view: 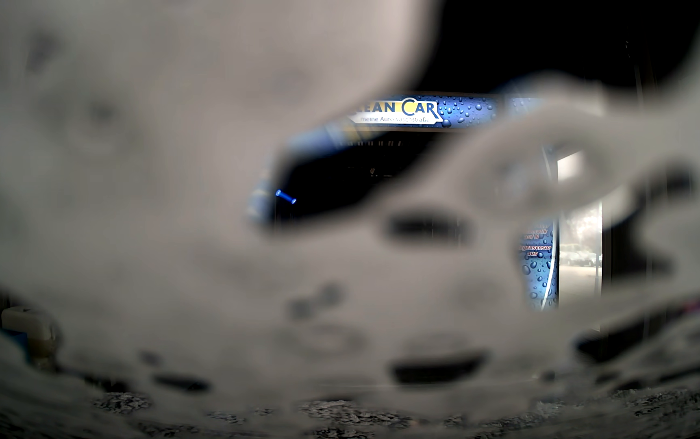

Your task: Follow the waypoints while adhering to traffic rules and regulations

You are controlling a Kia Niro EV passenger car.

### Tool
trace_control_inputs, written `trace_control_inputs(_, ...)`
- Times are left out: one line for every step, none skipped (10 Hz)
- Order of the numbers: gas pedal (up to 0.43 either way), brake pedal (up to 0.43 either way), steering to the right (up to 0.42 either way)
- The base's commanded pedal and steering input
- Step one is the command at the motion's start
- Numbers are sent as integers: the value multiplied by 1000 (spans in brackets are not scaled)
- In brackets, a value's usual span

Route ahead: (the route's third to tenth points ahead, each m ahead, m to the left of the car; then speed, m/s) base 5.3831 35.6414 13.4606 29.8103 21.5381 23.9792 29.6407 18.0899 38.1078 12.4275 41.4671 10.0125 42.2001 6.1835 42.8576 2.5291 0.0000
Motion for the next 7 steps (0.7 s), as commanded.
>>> trace_control_inputs(0, 0, -14)
trace_control_inputs(0, 0, -14)
trace_control_inputs(0, 0, -15)
trace_control_inputs(0, 0, -14)
trace_control_inputs(0, 0, -15)
trace_control_inputs(0, 0, -14)
trace_control_inputs(0, 0, -15)
